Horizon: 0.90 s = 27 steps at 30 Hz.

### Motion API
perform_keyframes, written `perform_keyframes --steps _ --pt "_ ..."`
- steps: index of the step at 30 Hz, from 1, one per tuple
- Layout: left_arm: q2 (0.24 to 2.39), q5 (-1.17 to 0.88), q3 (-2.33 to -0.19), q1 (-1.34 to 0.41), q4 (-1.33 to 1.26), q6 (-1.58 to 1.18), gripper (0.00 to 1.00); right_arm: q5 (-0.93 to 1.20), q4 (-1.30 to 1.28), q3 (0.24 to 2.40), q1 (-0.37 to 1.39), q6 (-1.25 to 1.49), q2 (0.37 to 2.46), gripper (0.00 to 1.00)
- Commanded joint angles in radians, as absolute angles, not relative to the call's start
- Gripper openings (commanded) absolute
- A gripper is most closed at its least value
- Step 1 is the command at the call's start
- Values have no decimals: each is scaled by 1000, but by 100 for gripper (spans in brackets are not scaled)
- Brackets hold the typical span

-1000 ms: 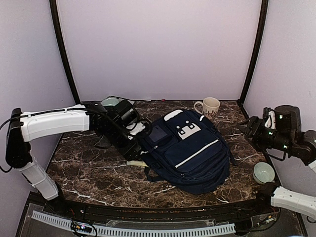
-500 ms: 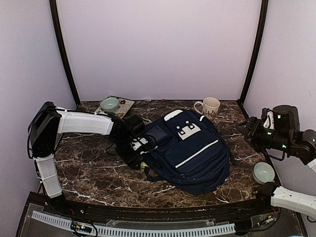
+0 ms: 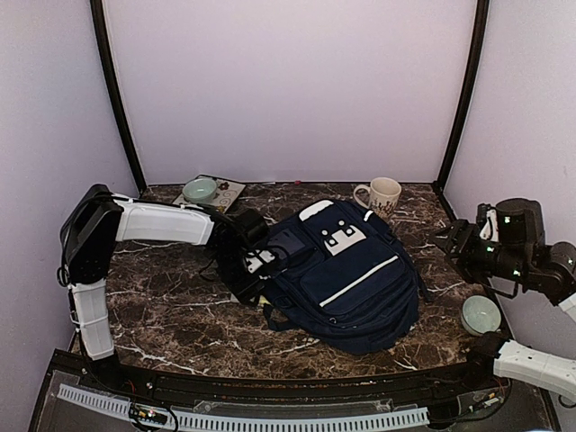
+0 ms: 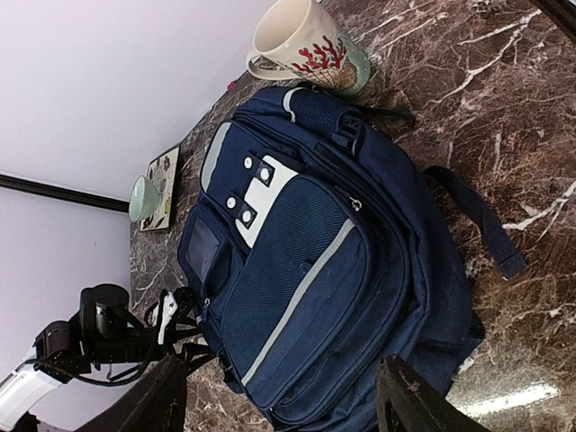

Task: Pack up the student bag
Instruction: Adjust the pen at the center of the board.

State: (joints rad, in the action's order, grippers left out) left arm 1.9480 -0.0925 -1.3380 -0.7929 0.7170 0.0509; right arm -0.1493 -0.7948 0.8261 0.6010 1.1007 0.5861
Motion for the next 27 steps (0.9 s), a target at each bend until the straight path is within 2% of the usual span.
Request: perform_keyframes --steps 1,6,10,17,27 --pt "1938 -149 -1331 -791 743 62 61 -159 -786 811 596 1116 561 73" --pt "1881 -151 -1255 -790 730 18 50 -160 -785 796 596 1117 556 73" --pt "1817 -167 -1161 -792 692 -22 37 -156 -769 784 596 1111 562 73" --pt "1757 -154 -1071 -844 683 -89 21 -139 -727 771 595 1095 599 73" --pt "1650 -165 -970 -904 685 -194 12 -129 -724 808 596 1052 663 73"
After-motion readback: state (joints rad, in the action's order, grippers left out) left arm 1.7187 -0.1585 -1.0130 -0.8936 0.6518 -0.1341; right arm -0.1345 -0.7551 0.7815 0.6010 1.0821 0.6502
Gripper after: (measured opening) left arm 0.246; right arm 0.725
